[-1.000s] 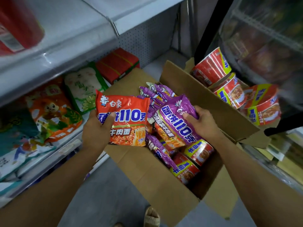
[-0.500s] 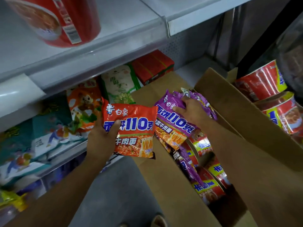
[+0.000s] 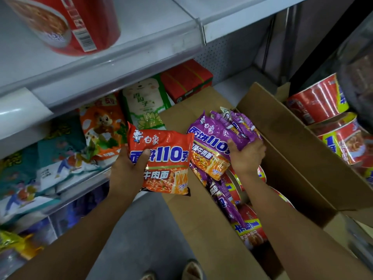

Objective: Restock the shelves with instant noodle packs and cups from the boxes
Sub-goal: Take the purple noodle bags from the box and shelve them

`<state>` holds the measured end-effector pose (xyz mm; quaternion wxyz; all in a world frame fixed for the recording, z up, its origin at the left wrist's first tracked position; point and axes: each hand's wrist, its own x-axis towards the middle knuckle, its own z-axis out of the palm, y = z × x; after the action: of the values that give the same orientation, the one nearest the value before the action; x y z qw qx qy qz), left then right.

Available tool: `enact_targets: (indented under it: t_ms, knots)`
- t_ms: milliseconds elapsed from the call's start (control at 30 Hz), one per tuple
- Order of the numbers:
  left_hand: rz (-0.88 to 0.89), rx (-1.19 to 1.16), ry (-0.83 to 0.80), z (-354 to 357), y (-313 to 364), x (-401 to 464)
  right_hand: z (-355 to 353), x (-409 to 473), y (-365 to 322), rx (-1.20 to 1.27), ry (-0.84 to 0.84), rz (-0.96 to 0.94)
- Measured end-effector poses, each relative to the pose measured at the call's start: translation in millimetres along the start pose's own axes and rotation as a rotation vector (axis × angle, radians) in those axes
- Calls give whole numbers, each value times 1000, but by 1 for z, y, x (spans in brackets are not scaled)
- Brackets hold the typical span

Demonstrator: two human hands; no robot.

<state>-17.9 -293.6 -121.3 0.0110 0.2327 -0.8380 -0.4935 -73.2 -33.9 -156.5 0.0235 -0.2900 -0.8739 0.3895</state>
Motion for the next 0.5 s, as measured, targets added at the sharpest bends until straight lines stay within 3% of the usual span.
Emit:
enact_targets:
  t_ms: [100,167,333,500]
  knots:
    - [2,-8,7,-2,2,-1,10,-11,-4,263,-112,286]
    - [21,-6,14,-3,3,-2,19,-11,-8,267,-121,357]
    - [19,-10,30,-9,1,-7,30,-1,-6,211,-203,409]
    - [6,-21,44,-17,5,-19,20,-5,-6,194,-187,322]
